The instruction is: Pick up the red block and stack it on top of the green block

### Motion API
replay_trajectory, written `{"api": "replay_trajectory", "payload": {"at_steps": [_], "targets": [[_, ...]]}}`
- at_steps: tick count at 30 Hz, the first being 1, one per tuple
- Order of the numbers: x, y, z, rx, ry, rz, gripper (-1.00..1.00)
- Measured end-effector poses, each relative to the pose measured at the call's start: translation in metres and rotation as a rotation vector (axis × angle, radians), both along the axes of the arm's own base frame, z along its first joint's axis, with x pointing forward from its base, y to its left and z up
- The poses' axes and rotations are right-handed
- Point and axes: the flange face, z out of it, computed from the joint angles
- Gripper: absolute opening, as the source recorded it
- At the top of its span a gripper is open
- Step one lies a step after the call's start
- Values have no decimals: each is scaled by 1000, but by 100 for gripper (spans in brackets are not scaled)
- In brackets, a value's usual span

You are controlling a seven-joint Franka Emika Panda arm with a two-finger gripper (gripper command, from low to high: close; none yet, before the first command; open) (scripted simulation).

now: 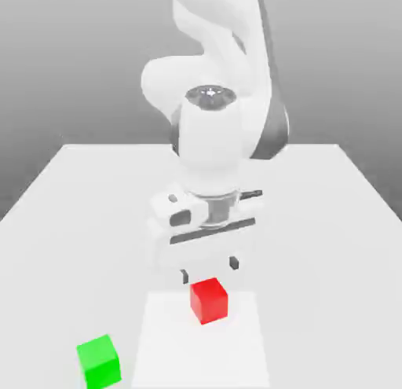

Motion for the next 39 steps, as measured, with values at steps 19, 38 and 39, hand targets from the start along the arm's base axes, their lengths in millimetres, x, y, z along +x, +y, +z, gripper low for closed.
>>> {"api": "replay_trajectory", "payload": {"at_steps": [19, 38, 39], "targets": [[3, -7, 25, 0, 5, -8, -100], [114, -167, 7, 1, 5, -40, 100], [114, -167, 7, 1, 5, -40, 100]]}}
